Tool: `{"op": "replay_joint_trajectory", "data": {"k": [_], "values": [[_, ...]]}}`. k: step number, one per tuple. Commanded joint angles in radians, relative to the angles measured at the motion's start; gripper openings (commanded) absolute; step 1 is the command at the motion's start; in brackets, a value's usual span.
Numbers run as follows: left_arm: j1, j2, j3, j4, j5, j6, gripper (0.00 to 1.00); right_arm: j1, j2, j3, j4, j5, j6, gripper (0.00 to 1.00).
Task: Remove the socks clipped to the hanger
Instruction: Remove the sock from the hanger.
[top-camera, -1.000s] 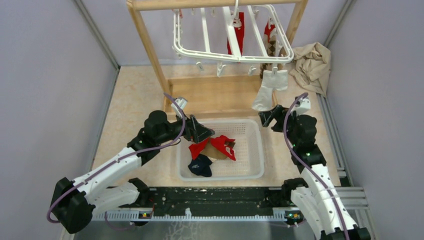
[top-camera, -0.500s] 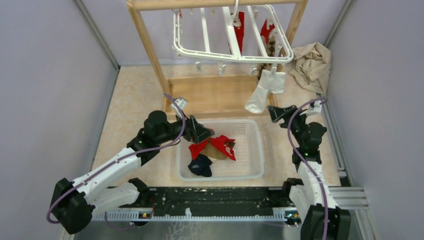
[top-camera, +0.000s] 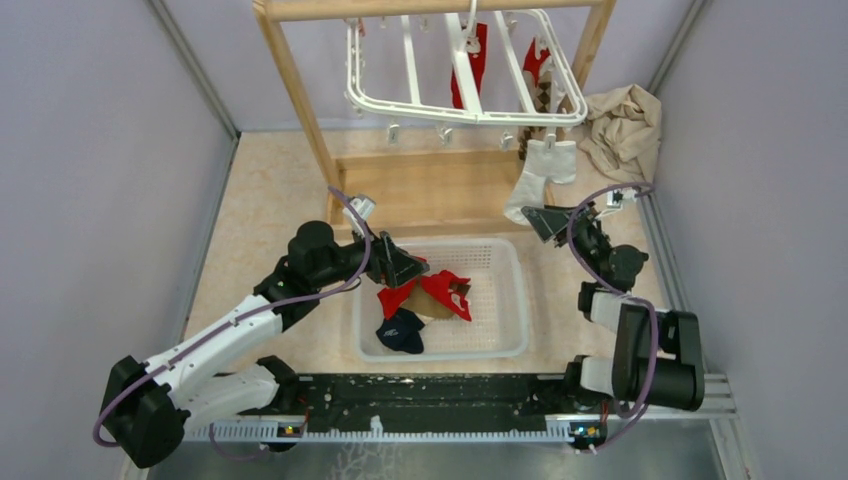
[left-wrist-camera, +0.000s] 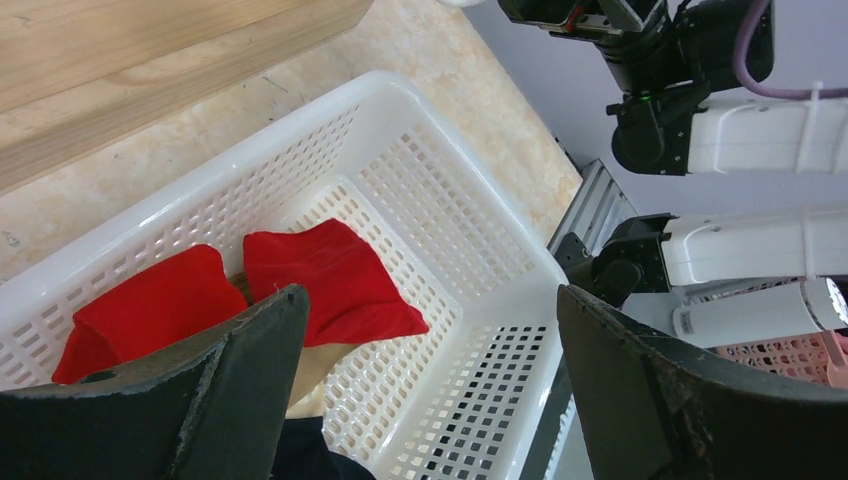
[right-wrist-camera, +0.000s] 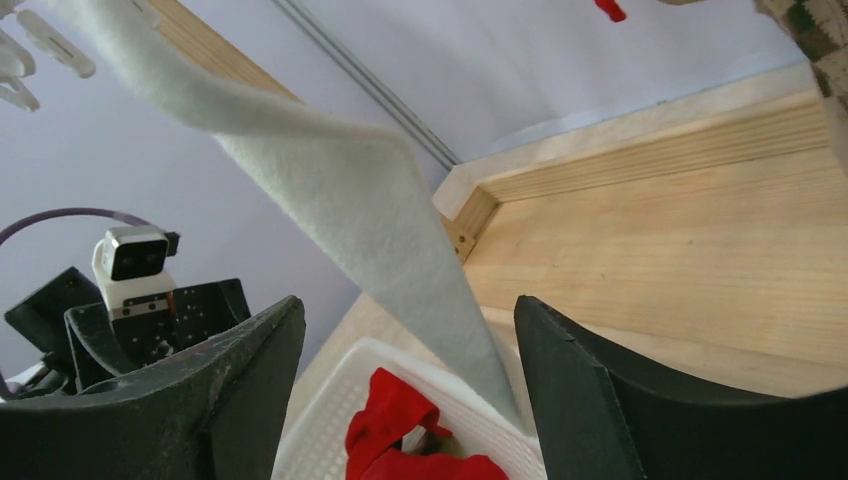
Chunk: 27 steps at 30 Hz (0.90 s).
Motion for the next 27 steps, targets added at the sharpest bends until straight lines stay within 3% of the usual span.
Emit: {"op": "replay_joint_trajectory", "data": {"k": [1, 7, 14, 19, 22, 27], "values": [[-0.003, -0.005, 0.019, 0.008, 0.024, -0.006, 0.99, -0.009, 0.107, 0.060, 0.321, -0.060, 0.125, 0.75], [-0.003, -0.005, 0.018, 0.009, 0.028, -0.016, 0.99, -0.009, 0.145, 0.049, 0.354, -0.070, 0.137, 0.64], [-0.003, 0.017, 0.021, 0.036, 0.055, -0.038, 0.99, -0.008, 0.099, 0.037, 0.315, -0.099, 0.125, 0.28], [-0.009, 0.047, 0.050, 0.039, 0.070, -0.052, 0.99, 0.011, -0.006, 0.026, 0.186, -0.099, 0.059, 0.12], [-0.018, 0.055, 0.069, 0.040, 0.066, -0.055, 0.99, 0.056, -0.127, 0.036, -0.038, -0.063, -0.073, 0.07], [-0.033, 0.056, 0.110, 0.032, 0.054, -0.059, 0.99, 0.286, -0.411, 0.152, -0.716, 0.199, -0.502, 0.01]]}}
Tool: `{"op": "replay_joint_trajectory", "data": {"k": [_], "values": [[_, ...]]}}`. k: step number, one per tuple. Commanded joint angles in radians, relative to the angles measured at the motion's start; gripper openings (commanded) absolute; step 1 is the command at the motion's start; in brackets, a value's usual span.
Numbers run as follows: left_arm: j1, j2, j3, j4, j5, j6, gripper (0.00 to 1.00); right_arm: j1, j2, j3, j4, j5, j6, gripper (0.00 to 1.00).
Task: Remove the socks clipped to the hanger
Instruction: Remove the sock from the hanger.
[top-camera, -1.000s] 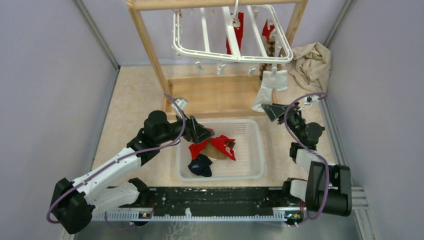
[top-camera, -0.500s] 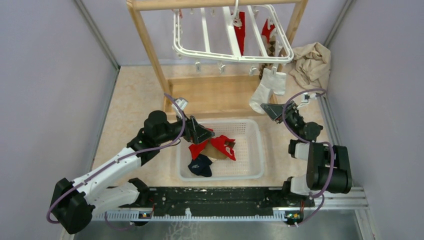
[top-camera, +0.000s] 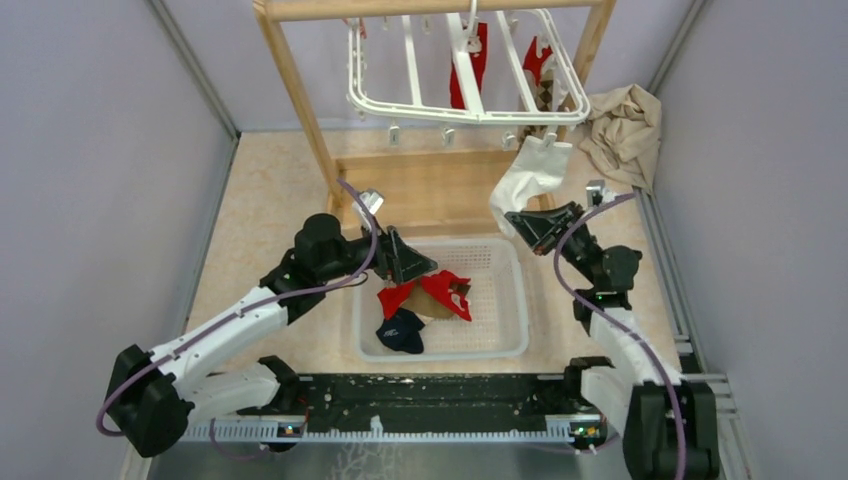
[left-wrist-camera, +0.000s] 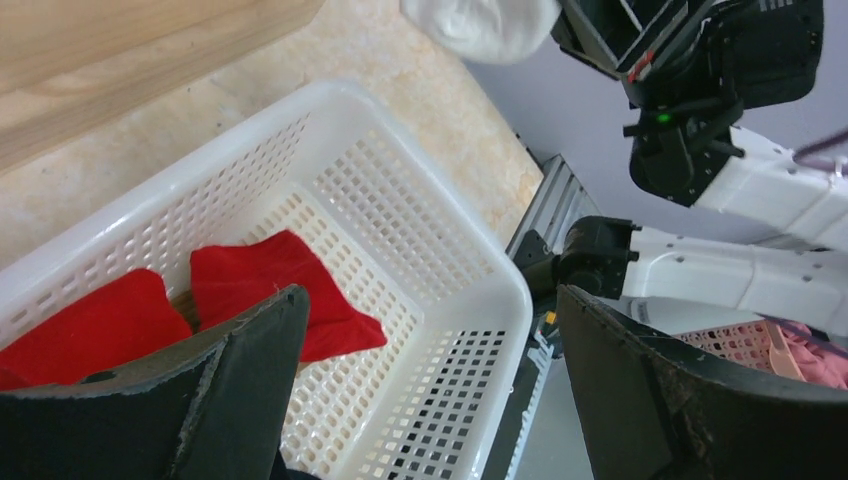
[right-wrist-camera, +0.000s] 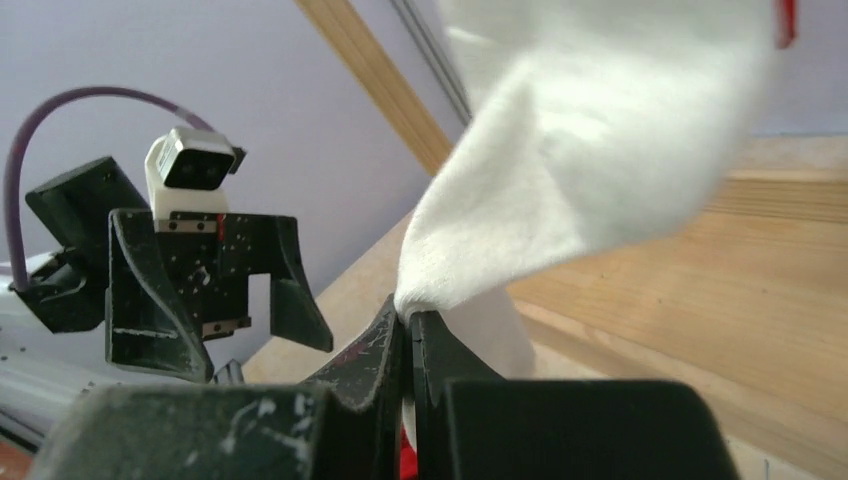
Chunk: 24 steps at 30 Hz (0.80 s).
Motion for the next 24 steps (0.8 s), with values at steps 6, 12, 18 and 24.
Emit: {"op": "replay_joint_trajectory", "data": {"k": [6, 12, 18, 24], "values": [[-0.024, -0.011, 0.130, -0.017, -0.016, -0.012, 0.99, 0.257, -0.209, 0.193, -0.694, 0.328, -0.468, 0.00], [-0.024, -0.045, 0.261, -0.118, -0.053, -0.002, 0.99, 0.418, -0.190, 0.281, -0.860, 0.518, -0.621, 0.00], [-0.024, -0.052, 0.310, -0.201, -0.132, 0.040, 0.99, 0.610, -0.117, 0.389, -0.946, 0.667, -0.722, 0.00], [-0.024, -0.066, 0.221, -0.154, -0.144, 0.072, 0.99, 0.686, -0.039, 0.456, -0.921, 0.603, -0.688, 0.00]]}}
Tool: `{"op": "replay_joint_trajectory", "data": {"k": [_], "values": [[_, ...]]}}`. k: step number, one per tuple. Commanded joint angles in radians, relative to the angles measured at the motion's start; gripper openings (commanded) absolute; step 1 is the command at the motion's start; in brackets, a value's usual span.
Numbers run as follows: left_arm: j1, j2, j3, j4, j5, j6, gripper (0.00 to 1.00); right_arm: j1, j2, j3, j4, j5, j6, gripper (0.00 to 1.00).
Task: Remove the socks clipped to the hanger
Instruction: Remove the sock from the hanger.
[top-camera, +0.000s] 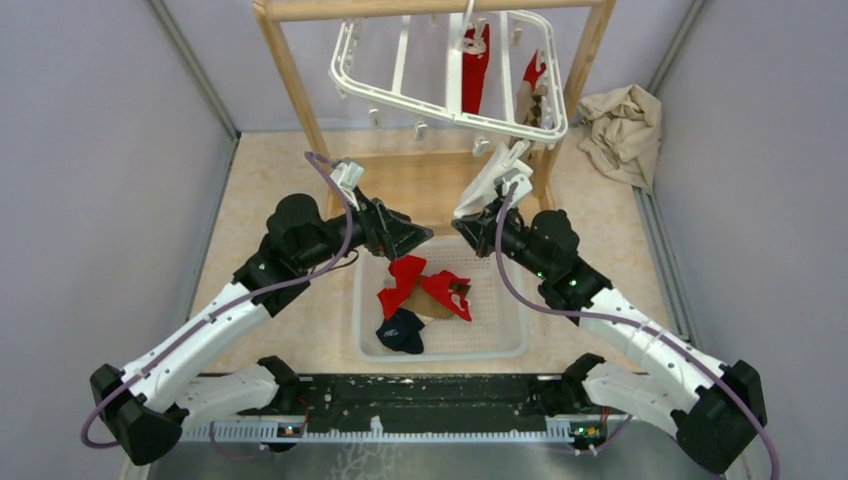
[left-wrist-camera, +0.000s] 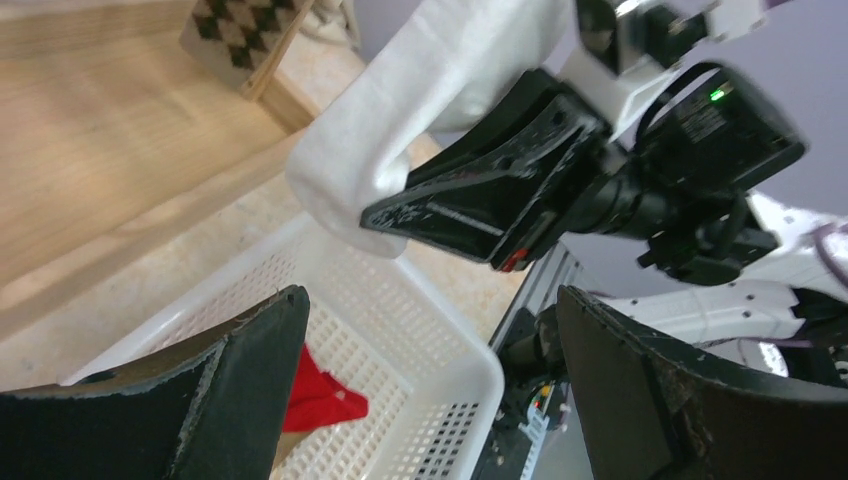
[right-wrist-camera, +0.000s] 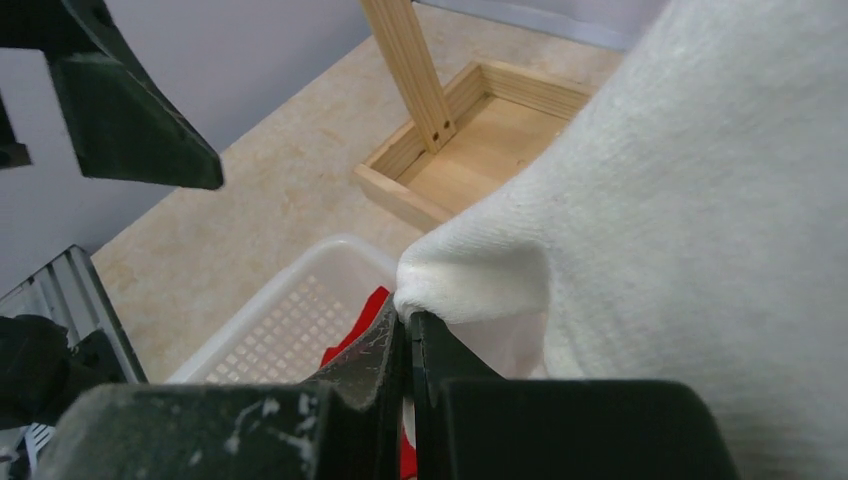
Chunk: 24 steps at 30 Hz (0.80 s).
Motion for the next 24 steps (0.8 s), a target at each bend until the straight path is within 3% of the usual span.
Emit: {"op": "replay_joint_trajectory", "data": {"k": [1, 7, 12, 17, 24], "values": [[-0.005, -0.020, -0.080, 0.024, -0.029, 0.045, 0.99, 0.036, 0.036, 0.076, 0.026, -0.023, 0.004, 0.00], [0.001, -0.056, -0.182, 0.129, -0.047, 0.072, 0.99, 0.037, 0.034, 0.091, 0.067, -0.214, 0.079, 0.00], [0.011, -0.038, -0.194, 0.244, 0.026, 0.058, 0.99, 0.037, -0.014, 0.077, 0.059, -0.333, 0.111, 0.00], [0.035, 0.011, -0.161, 0.324, 0.100, 0.056, 0.99, 0.037, -0.039, 0.081, 0.034, -0.408, 0.115, 0.00], [0.111, 0.147, -0.106, 0.475, 0.284, -0.040, 0.99, 0.038, -0.038, 0.082, 0.003, -0.400, 0.103, 0.00]]}}
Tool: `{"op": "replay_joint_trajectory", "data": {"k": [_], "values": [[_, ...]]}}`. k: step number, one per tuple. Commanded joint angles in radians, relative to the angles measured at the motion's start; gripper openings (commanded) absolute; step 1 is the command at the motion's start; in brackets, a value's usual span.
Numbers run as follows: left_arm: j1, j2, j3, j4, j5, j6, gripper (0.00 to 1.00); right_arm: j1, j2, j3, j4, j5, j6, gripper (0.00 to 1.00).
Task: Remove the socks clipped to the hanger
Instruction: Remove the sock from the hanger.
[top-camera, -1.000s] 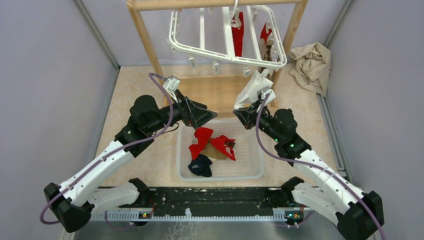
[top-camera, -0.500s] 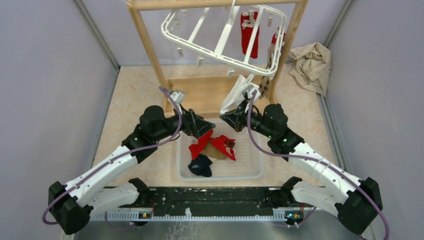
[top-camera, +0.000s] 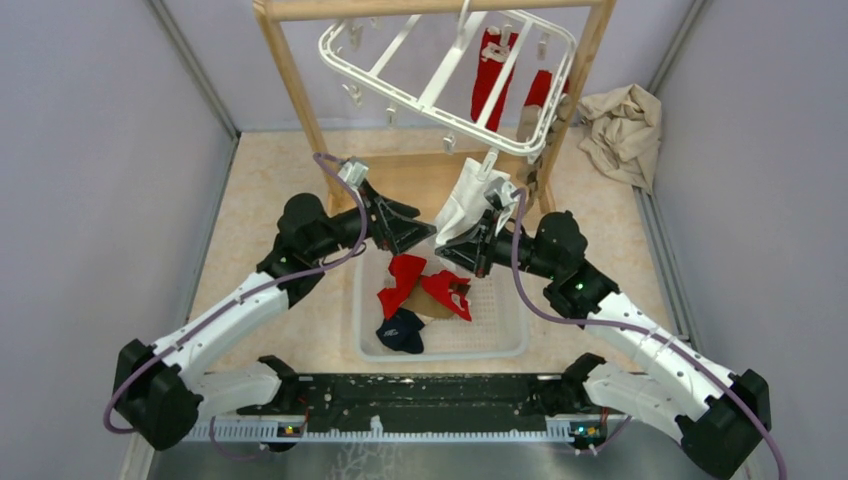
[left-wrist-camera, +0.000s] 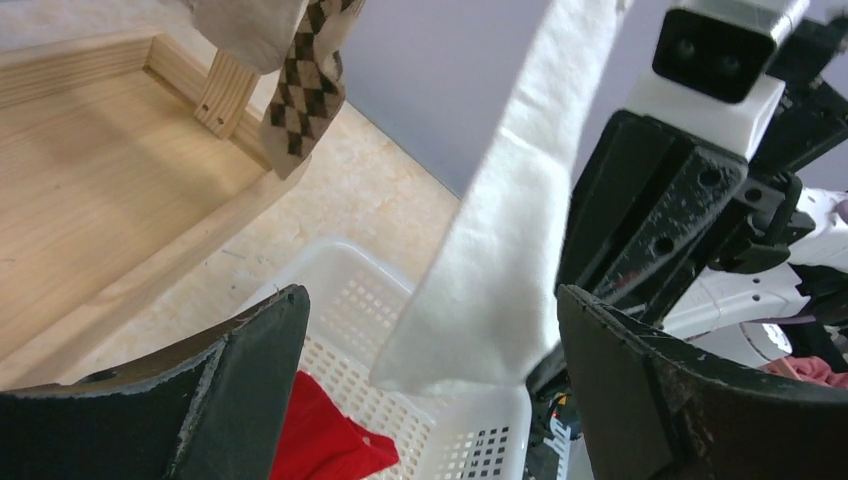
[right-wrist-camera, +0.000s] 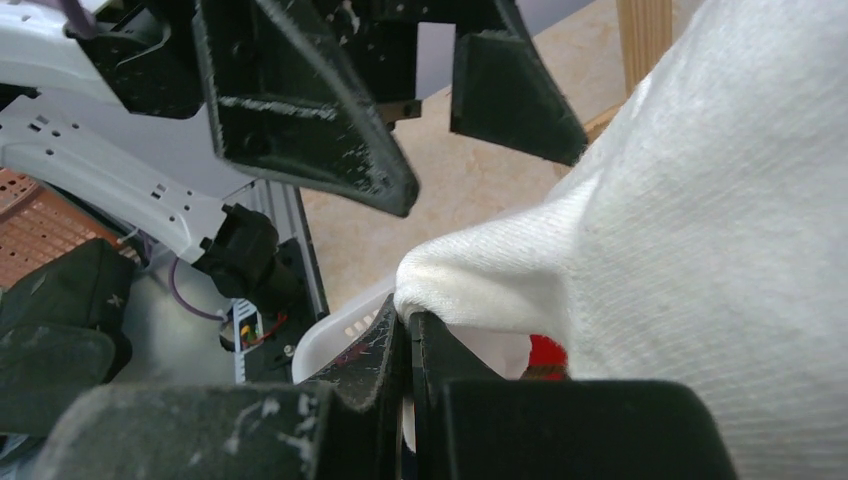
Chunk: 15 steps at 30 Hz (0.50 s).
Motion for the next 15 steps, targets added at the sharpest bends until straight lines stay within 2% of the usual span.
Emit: {"op": "replay_joint_trajectory", "data": {"k": [1, 15], "values": [[0.024, 0.078, 0.072, 0.139, 0.136, -0.048, 0.99, 0.006, -0.012, 0.053, 0.013, -0.021, 0.001, 0.00], [0.024, 0.210, 0.110, 0.312, 0.268, -0.151, 0.99, 0.007, 0.005, 0.037, 0.021, 0.006, 0.004, 0.00]]}}
